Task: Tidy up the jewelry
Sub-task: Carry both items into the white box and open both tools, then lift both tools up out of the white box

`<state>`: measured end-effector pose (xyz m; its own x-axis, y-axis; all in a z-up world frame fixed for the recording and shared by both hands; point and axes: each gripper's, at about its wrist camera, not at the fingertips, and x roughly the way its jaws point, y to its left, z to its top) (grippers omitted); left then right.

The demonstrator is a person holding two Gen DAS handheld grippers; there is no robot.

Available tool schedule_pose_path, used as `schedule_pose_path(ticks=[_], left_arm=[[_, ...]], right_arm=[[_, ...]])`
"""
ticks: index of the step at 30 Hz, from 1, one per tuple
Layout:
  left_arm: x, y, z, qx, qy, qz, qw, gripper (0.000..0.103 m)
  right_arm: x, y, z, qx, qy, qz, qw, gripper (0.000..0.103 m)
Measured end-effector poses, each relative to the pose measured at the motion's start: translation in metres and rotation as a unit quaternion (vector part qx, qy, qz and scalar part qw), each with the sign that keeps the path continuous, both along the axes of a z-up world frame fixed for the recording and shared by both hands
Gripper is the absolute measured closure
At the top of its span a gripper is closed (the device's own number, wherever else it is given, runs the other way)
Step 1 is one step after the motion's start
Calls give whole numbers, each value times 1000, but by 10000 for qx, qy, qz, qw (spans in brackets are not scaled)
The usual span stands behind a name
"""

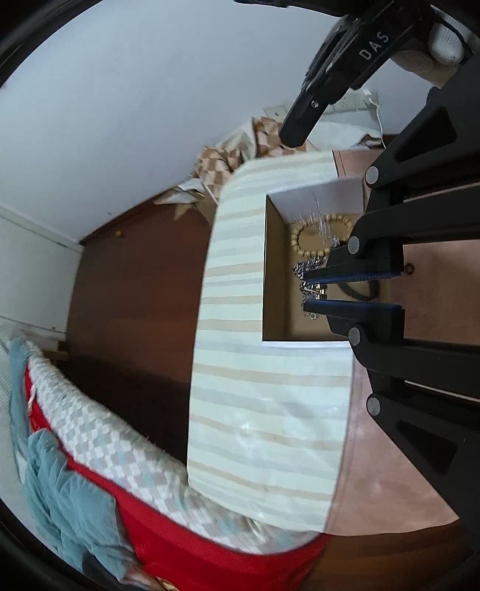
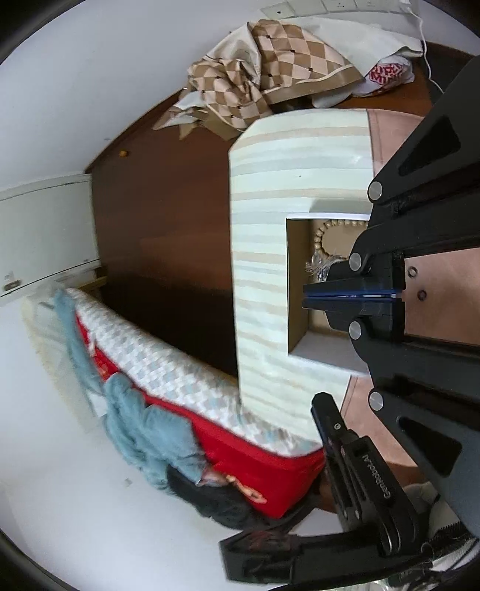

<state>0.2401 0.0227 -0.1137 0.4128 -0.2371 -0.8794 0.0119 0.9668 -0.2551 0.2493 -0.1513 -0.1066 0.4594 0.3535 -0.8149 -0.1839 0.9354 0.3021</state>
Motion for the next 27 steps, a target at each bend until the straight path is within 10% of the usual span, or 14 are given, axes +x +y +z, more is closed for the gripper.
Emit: schedule_pose_path(ticks=[9,11,13,15,17,21,27], left_arm=[[39,-6,-52,79,867,-33,9962,91],[41,-4,-51,178,862,60,9961,68],[40,-1,-45,229,746,191,9968,25],[40,2,-40,255,668,257,9971,25],[38,4,-37,380,656,294,9967,25],[28,6,-33,773,525,384,9949,3],[-1,15,-41,1214,455,623,9896,2]], right_arm=[[37,-2,-53,-217,742,-47,9970,103],[38,-5,-57,-268,795,-89,9964,103],[37,-7,-59,-308,849,-108,9959,103],[34,-9,-58,-380,851,-130,9956,101],[31,-10,-56,-468,823,-154,9954,94],[21,-9,-52,-855,738,-221,9934,39],[3,-5,-58,-1416,728,-296,9868,6]])
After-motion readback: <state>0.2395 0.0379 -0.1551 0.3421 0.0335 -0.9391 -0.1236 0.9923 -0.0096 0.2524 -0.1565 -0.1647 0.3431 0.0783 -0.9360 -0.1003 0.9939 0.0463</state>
